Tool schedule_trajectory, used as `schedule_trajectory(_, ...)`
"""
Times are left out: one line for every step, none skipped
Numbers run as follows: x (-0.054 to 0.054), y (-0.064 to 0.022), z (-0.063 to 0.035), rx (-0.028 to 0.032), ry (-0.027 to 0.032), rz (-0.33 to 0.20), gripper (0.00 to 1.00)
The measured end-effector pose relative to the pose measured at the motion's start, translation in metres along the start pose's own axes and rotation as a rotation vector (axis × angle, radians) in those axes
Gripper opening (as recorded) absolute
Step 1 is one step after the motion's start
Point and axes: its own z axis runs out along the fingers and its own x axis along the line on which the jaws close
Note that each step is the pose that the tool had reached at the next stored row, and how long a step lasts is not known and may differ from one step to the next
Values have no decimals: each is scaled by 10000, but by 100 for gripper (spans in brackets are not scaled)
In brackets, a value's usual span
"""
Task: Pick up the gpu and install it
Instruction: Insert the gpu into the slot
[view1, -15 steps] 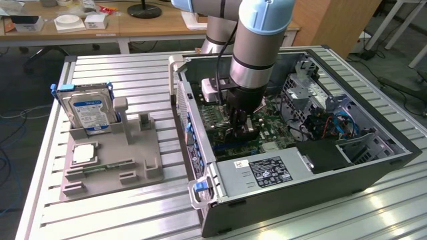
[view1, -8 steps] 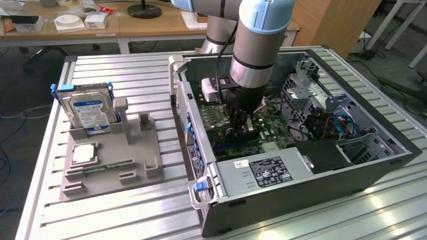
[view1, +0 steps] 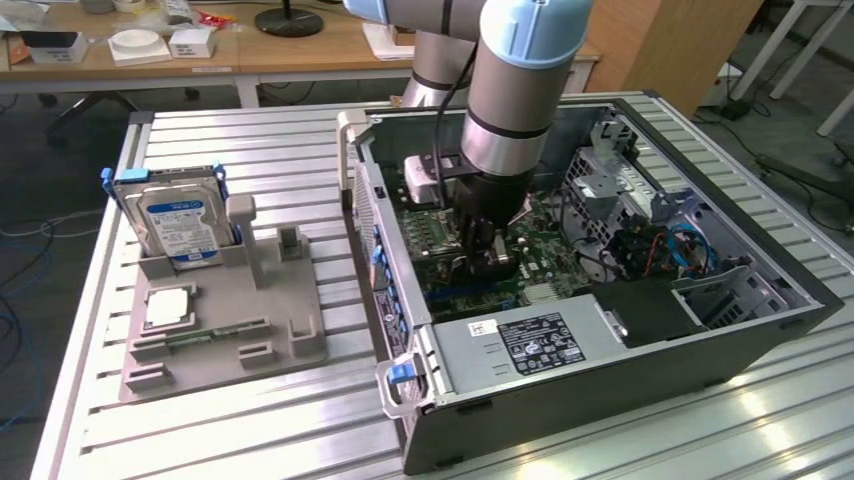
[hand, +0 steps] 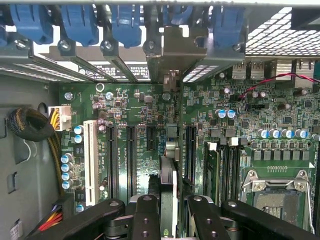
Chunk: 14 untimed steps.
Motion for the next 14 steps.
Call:
schedule_trajectory(-1, -1, 1, 1, -2, 1, 26)
schedule_trajectory(-1, -2, 1, 1, -2, 0, 26)
schedule_trajectory(-1, -3, 1, 1, -2, -2, 26)
schedule_trajectory(-1, -3, 1, 2, -2, -2, 26)
schedule_trajectory(-1, -3, 1, 1, -2, -2, 26)
schedule_trajectory(-1, -3, 1, 1, -2, -2, 26)
schedule_trajectory(0, -3, 1, 2, -2, -2, 26)
schedule_trajectory(-1, -2, 1, 2, -2, -3, 26)
schedule_trajectory(-1, -1, 1, 2, -2, -4, 26)
schedule_trajectory(-1, 0, 1, 3, -1, -3, 26)
schedule_trajectory(-1, 1, 1, 8, -1, -2, 26)
schedule_trajectory(-1, 1, 1, 19, -2, -2, 26)
schedule_trajectory(-1, 1, 1, 35, -3, -2, 26)
schedule_trajectory(-1, 1, 2, 50, -3, -2, 26)
